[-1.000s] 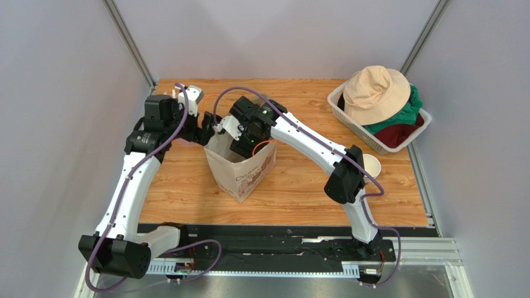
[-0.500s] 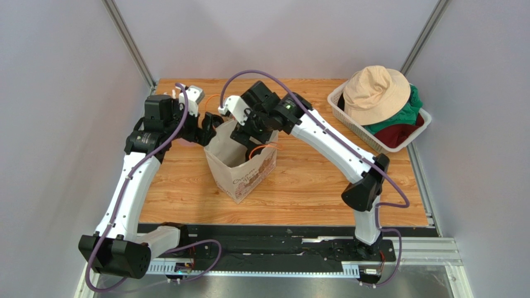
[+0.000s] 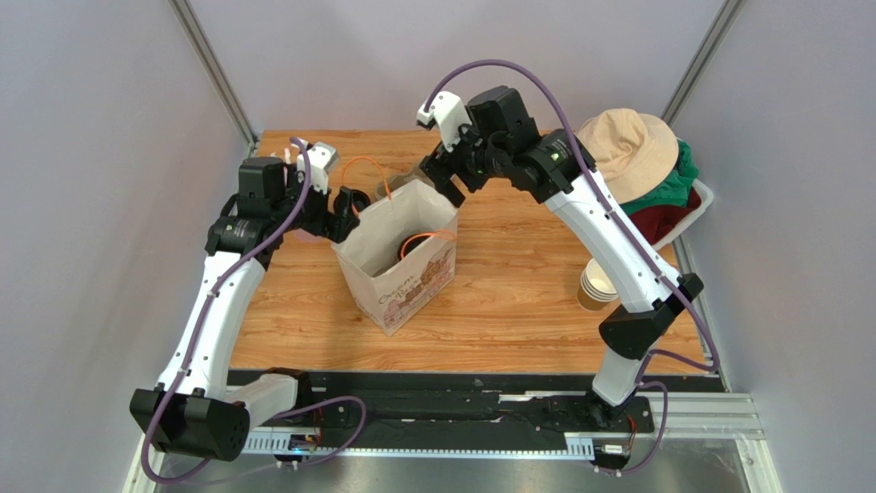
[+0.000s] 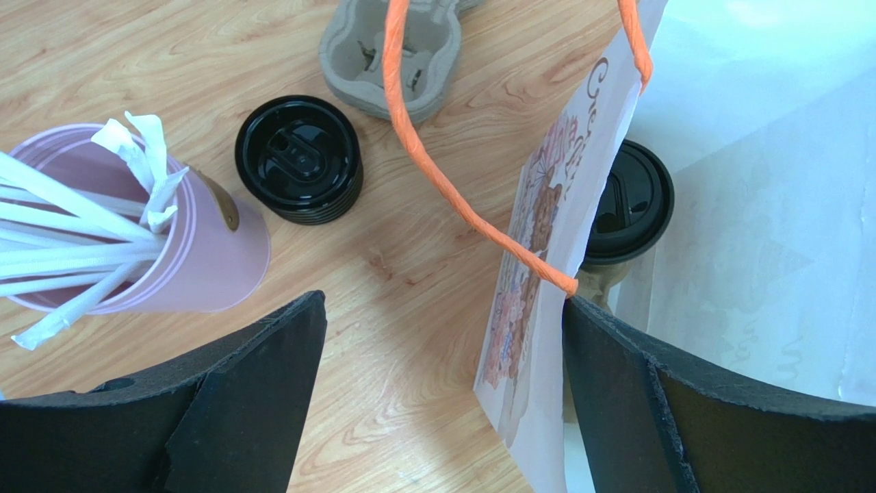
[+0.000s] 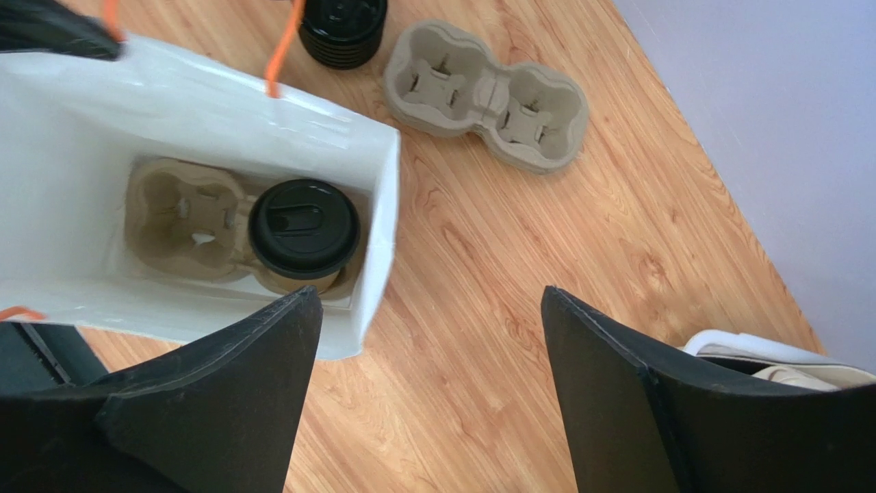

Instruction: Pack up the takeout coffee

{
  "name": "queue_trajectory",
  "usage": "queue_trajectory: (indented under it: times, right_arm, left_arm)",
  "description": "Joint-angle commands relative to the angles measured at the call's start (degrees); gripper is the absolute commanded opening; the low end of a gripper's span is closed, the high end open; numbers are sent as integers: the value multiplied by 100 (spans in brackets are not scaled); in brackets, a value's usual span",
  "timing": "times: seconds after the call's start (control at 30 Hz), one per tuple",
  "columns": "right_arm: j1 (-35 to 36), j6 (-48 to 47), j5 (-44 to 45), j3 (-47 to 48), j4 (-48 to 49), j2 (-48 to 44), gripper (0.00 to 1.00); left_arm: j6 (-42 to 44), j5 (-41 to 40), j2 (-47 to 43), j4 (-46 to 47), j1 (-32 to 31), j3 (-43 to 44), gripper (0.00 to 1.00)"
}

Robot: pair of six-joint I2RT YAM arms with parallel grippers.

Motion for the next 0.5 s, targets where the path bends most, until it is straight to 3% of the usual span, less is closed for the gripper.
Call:
queue_trajectory:
  times: [0.0, 0.37, 0.47]
  right_arm:
    - [-126, 156, -270, -259, 179, 164, 82]
    - [-284, 358, -851, -382, 135, 498, 74]
    - [-301, 358, -728, -400, 135, 648, 65]
  left_arm:
    - [154, 261, -114, -90, -7, 196, 93]
    - [365, 735, -79, -318, -7, 398, 93]
    - [479, 1130, -140, -441, -7, 538, 93]
